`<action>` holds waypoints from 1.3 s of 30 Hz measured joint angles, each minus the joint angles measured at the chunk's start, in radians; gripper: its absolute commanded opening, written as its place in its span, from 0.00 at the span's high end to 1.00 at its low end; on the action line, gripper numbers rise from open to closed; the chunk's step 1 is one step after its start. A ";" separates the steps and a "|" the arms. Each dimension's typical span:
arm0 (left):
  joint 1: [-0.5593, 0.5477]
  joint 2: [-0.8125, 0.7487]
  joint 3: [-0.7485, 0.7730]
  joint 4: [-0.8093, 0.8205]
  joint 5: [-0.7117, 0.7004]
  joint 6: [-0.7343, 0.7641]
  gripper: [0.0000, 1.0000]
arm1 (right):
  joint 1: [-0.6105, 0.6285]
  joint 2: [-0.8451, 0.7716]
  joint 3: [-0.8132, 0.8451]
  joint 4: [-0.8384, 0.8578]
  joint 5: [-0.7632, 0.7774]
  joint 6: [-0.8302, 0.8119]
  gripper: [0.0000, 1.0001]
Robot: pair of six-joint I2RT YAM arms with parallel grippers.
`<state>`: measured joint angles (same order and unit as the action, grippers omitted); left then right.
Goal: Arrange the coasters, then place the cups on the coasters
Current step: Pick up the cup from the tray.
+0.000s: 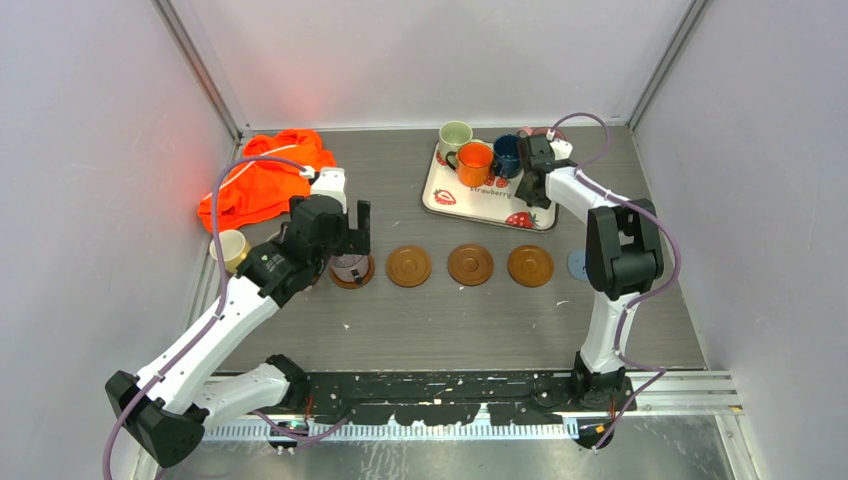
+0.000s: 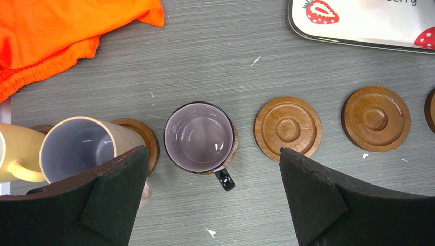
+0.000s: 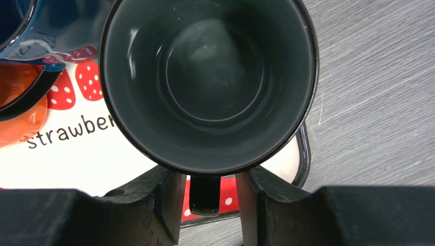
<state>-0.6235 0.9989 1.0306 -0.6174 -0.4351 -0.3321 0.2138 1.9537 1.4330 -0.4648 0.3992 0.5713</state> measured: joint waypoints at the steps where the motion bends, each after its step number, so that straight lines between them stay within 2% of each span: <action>1: 0.000 0.000 0.000 0.000 0.000 0.000 0.00 | 0.000 0.003 0.000 0.001 -0.003 0.000 0.57; 14: 0.000 0.013 0.000 0.000 -0.003 0.000 0.00 | -0.003 0.032 0.005 0.001 -0.024 -0.010 0.64; 18: 0.000 0.016 0.000 0.000 -0.009 0.000 0.00 | -0.003 0.032 0.005 0.000 -0.024 -0.012 0.72; 26: 0.000 0.020 0.000 0.000 -0.010 0.000 0.00 | -0.004 0.032 0.005 -0.007 -0.020 -0.016 0.98; 39: 0.000 0.020 0.000 0.000 -0.010 0.000 0.00 | 0.003 -0.066 -0.051 -0.052 -0.021 -0.015 0.99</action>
<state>-0.6235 1.0191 1.0302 -0.6174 -0.4446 -0.3321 0.2165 1.8877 1.3823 -0.5171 0.3786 0.5560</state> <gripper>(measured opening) 0.996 0.256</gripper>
